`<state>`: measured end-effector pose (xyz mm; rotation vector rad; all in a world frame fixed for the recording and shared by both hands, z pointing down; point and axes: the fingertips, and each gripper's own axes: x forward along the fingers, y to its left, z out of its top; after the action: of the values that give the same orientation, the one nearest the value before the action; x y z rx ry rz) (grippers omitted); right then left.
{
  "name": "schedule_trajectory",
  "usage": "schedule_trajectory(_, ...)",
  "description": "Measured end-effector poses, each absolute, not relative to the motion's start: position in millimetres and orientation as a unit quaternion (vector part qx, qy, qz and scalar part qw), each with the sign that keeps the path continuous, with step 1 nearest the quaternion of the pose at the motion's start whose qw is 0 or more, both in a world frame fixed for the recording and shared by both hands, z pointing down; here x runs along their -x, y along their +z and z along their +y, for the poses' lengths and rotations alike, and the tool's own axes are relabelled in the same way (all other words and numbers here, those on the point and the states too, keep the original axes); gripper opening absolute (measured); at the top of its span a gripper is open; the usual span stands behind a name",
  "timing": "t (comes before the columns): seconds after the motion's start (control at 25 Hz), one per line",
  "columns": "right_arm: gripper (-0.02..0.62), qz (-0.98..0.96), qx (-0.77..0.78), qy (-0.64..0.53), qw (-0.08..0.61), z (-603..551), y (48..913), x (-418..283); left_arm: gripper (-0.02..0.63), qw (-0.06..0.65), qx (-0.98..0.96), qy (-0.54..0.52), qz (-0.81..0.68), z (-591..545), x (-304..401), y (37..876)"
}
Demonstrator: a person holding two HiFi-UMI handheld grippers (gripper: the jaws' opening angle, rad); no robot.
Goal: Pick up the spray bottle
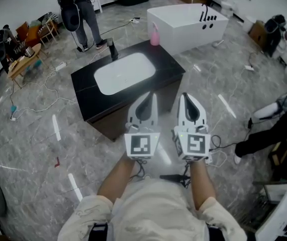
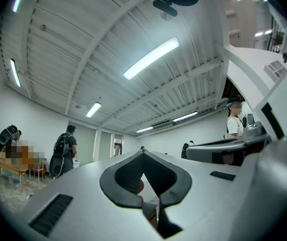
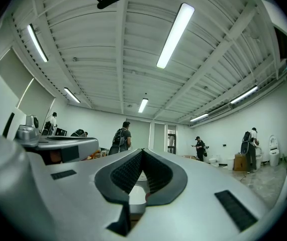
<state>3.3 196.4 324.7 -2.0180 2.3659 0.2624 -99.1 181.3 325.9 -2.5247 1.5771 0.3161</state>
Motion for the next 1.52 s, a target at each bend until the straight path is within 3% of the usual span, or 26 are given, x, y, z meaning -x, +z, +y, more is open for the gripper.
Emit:
schedule_trajectory(0.36,0.005,0.754,0.652,0.077,-0.001,151.2,330.2,-13.8,0.002,0.069,0.843,0.096,0.525,131.6,90.7,336.4)
schedule_trajectory(1.12,0.005,0.765,0.642,0.051,0.01,-10.5,332.3,-154.8,0.002,0.064,0.832,0.082,0.545,-26.6,-43.9,333.6)
schedule_trajectory(1.52,0.005,0.795,0.605,0.035,0.029,-78.4,346.3,-183.1,0.002,0.067,0.813,0.067,0.575,-85.9,-72.9,342.4)
